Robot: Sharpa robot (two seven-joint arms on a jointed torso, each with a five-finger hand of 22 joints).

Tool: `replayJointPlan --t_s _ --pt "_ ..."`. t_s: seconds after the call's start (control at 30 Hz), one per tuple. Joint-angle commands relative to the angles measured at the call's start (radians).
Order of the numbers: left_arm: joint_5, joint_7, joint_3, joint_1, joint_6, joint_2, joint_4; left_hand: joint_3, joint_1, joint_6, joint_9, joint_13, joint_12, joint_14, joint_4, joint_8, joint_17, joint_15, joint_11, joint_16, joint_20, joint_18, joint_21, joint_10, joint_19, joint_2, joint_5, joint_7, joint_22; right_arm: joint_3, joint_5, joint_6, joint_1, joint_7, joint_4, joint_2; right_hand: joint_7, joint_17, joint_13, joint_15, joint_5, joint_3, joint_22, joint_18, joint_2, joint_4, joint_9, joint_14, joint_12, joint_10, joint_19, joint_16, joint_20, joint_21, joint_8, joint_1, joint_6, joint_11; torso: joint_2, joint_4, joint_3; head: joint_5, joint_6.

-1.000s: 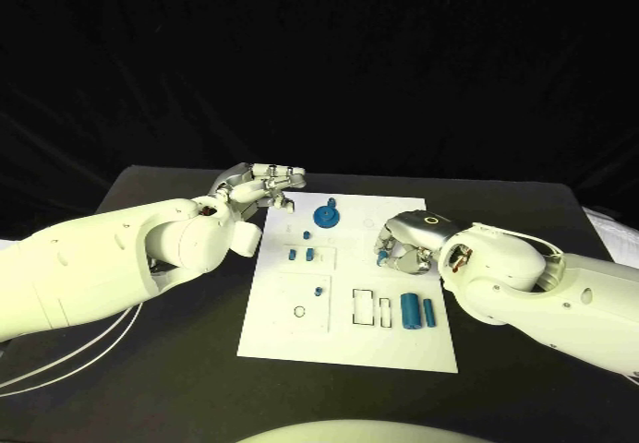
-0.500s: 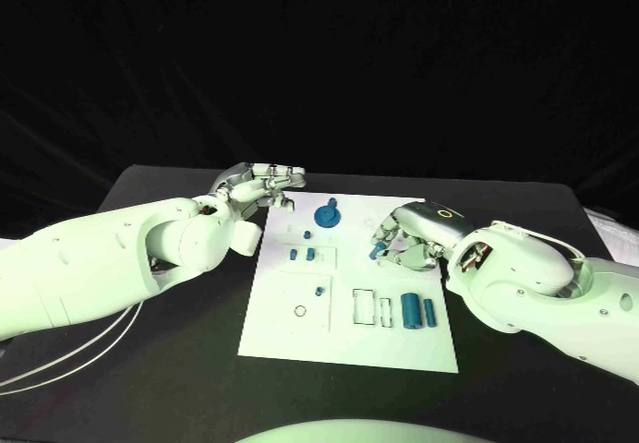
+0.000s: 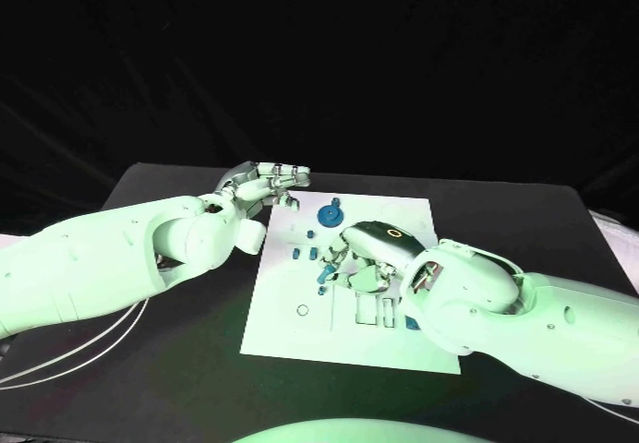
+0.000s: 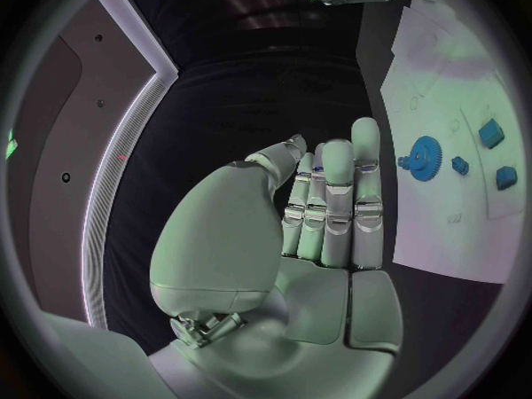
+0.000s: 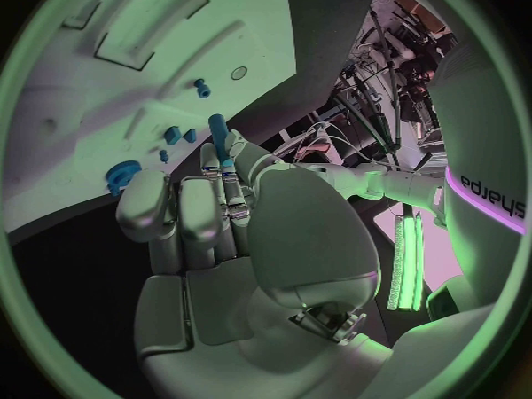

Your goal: Assemble the parts on the task board

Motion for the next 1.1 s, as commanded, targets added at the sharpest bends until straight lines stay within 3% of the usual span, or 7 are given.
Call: replayJointPlan --t_s 0.03,0.2,0.43,0.83,1.1 --pt "0.003 0.008 0.001 0.000 0.017 0.004 0.000 -0.002 0.000 -0.005 0.000 0.001 0.004 -0.008 -0.003 0.006 -0.001 0.000 -0.001 -0.006 0.000 0.020 -0.004 -0.006 0.005 0.002 -0.005 0.000 -0.001 -0.003 0.000 0.023 -0.020 0.039 -0.015 0.029 0.006 0.001 0.000 -0.006 0.006 0.008 0.000 -0.015 0.003 0.000 0.001 0.027 -0.006 0.005 0.007 0.006 0.002 0.005 0.004 0.006 0.001 0.004 0.001 0.0022 -0.0001 0.003 -0.002" --pt "0.003 0.007 0.001 0.000 0.017 0.004 0.000 -0.002 0.000 -0.005 0.000 0.001 0.004 -0.008 -0.003 0.006 -0.001 0.000 -0.001 -0.006 0.000 0.020 -0.004 -0.006 0.005 0.002 -0.005 0.000 -0.001 -0.006 -0.006 0.037 -0.047 0.048 -0.033 0.065 0.006 0.001 0.000 -0.005 0.006 0.011 0.000 -0.015 0.003 -0.001 0.001 0.027 -0.008 0.004 0.007 0.007 0.002 0.005 0.003 0.006 0.000 0.004 0.002 0.0006 0.0009 0.010 -0.005" --pt "0.003 0.007 0.001 0.000 0.017 0.005 0.001 -0.002 0.000 -0.005 0.000 0.001 0.004 -0.008 -0.003 0.006 -0.001 0.000 -0.001 -0.006 0.000 0.020 -0.004 -0.006 0.005 0.002 -0.005 0.000 -0.001 -0.011 -0.035 0.054 -0.066 0.040 -0.063 0.093 0.006 0.002 0.000 -0.005 0.006 0.012 0.000 -0.015 0.003 -0.001 0.001 0.027 -0.009 0.004 0.007 0.007 0.002 0.005 0.003 0.006 0.000 0.004 0.002 -0.0007 0.0006 0.013 -0.009" --pt "0.003 0.003 0.001 0.000 0.020 0.005 -0.001 -0.002 0.000 -0.005 0.000 0.001 0.004 -0.008 -0.003 0.006 -0.001 0.000 -0.001 -0.006 0.000 0.020 -0.004 -0.006 0.005 0.002 -0.005 0.000 -0.001 -0.013 -0.107 0.048 -0.076 -0.029 -0.082 0.109 0.007 0.003 0.001 -0.005 0.007 0.014 0.002 -0.015 0.000 -0.002 0.002 0.027 -0.010 0.006 0.008 0.009 0.003 0.007 0.003 0.003 0.000 0.005 0.002 -0.0002 0.0018 0.014 -0.013" --pt "0.003 0.001 0.001 0.000 0.021 0.004 -0.001 -0.002 0.000 -0.005 0.000 0.001 0.004 -0.008 -0.003 0.006 -0.001 0.000 -0.001 -0.006 0.000 0.020 -0.004 -0.006 0.005 0.002 -0.005 0.000 -0.001 -0.013 -0.136 0.105 -0.077 -0.062 -0.085 0.111 0.007 -0.004 0.001 -0.004 0.006 0.016 -0.003 -0.014 -0.004 -0.002 0.002 0.026 -0.013 0.005 0.004 0.004 0.004 0.004 0.002 0.001 -0.001 0.005 0.001 -0.0005 0.0013 0.015 -0.015"
